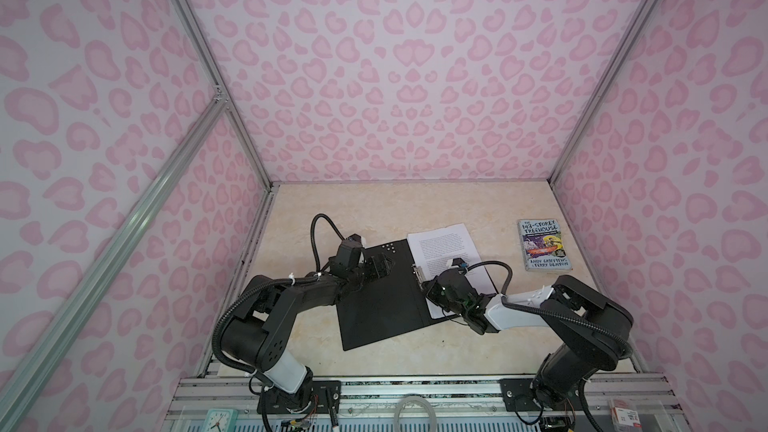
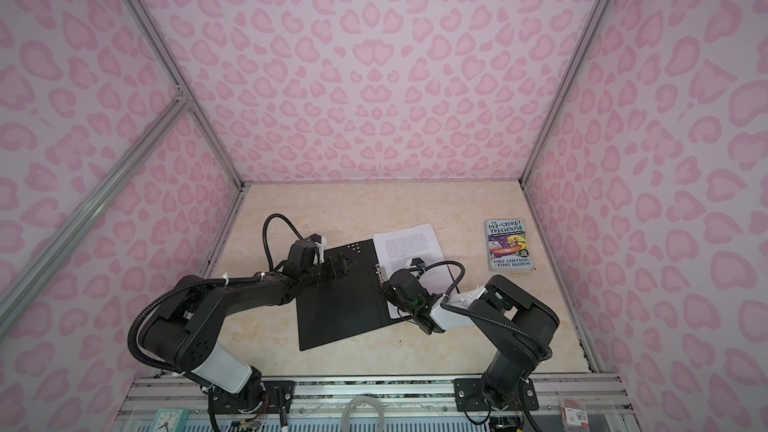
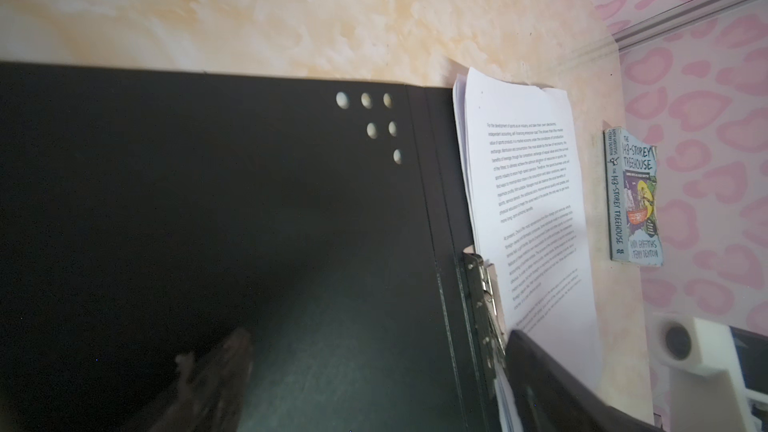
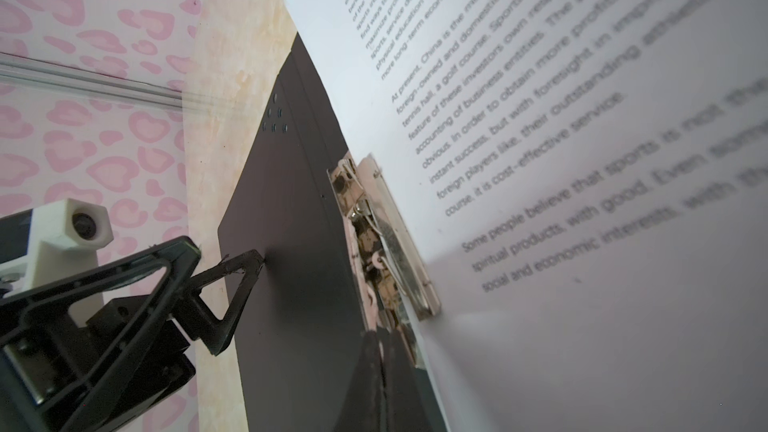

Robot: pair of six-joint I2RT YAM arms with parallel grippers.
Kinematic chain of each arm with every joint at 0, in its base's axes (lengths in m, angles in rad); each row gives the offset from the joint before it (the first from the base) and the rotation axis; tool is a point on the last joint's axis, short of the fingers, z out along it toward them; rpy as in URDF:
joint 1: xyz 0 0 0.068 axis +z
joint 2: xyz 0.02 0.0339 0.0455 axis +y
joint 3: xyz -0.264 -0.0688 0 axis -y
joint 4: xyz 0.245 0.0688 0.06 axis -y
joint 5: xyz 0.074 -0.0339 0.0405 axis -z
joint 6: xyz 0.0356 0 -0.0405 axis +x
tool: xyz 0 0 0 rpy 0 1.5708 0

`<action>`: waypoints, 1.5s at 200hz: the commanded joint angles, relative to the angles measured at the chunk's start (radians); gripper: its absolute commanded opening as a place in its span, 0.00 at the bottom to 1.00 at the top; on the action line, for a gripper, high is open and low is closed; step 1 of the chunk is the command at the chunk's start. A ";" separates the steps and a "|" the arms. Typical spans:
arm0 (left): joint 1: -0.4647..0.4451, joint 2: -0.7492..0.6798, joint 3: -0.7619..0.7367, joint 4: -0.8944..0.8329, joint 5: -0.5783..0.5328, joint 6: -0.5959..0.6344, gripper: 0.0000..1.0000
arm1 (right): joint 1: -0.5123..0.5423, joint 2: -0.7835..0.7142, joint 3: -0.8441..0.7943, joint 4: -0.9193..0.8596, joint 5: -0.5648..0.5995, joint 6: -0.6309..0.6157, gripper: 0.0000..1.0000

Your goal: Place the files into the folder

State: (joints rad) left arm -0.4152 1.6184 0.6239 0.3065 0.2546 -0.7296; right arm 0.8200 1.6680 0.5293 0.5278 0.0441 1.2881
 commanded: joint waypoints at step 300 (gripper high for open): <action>0.013 0.048 -0.004 -0.202 -0.074 -0.008 0.98 | 0.066 0.027 0.015 -0.149 0.044 -0.170 0.00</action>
State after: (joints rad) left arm -0.4061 1.6505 0.6342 0.3485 0.2241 -0.7238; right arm 0.8837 1.6894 0.5503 0.5243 0.1120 1.1408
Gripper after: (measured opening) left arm 0.975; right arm 0.049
